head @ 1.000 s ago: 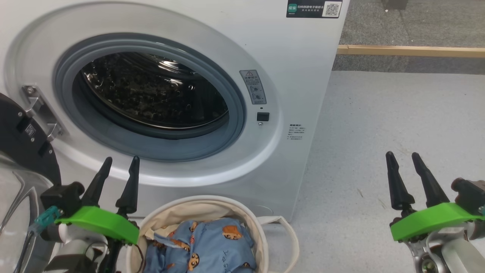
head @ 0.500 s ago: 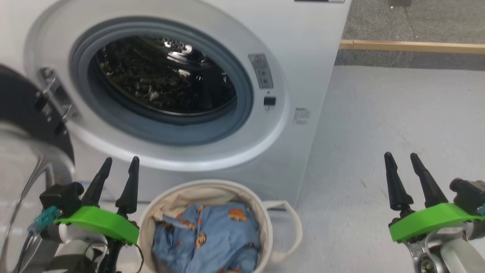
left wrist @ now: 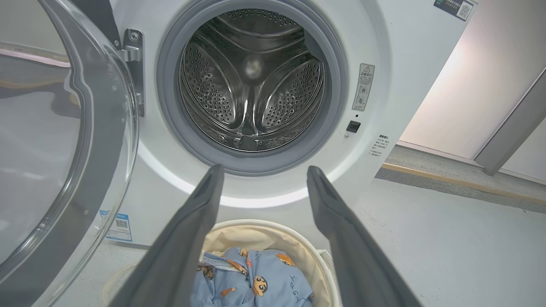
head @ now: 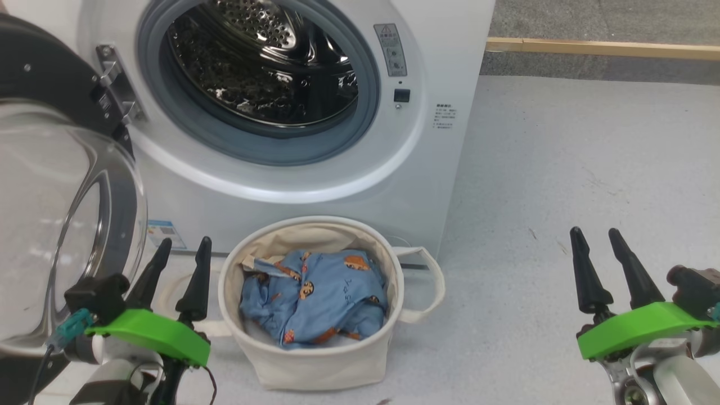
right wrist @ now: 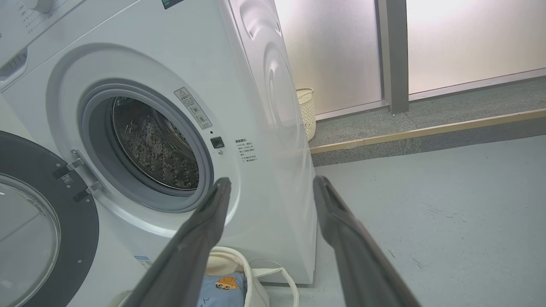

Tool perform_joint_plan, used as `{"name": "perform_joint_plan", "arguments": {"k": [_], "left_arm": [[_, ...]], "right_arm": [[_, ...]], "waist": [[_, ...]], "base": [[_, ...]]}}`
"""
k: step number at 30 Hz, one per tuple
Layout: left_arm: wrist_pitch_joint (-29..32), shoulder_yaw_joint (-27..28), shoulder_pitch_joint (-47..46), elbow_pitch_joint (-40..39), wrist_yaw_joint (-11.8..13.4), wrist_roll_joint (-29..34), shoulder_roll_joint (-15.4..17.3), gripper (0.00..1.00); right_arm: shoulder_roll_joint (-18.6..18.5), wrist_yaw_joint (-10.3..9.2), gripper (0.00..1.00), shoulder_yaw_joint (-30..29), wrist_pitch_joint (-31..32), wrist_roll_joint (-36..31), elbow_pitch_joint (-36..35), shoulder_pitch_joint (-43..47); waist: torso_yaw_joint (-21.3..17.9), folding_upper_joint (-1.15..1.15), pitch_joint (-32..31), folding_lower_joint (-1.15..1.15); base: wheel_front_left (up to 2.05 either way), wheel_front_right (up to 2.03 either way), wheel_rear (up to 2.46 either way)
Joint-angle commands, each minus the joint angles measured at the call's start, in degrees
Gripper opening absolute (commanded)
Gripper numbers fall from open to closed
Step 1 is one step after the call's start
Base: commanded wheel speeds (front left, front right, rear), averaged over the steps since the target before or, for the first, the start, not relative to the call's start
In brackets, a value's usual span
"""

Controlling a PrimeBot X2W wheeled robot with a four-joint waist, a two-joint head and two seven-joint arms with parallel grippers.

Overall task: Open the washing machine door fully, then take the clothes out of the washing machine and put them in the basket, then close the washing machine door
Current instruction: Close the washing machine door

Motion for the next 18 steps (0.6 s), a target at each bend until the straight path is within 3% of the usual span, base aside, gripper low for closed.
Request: {"name": "perform_joint_plan", "arguments": {"k": [1,18], "left_arm": [[-0.3,2.4,-1.9,-1.3,0.1,0.2,1.9,1.0],[0.1,2.7,-1.8,-0.7,0.9,-0.9,1.5,1.0]], "right_arm": [[-0.8,0.25,1.0,0.9,0.0,0.2,-1.7,-1.4],[-0.7,0.25,1.0,1.3,-0.2,0.2,-1.7,-1.1]], "waist": [[0.0,0.0,0.0,0.0],[1.4,0.0,-0.5,0.0]], "base": [[-1.02,1.02,0.0],[-0.2,0.2,0.0]]}}
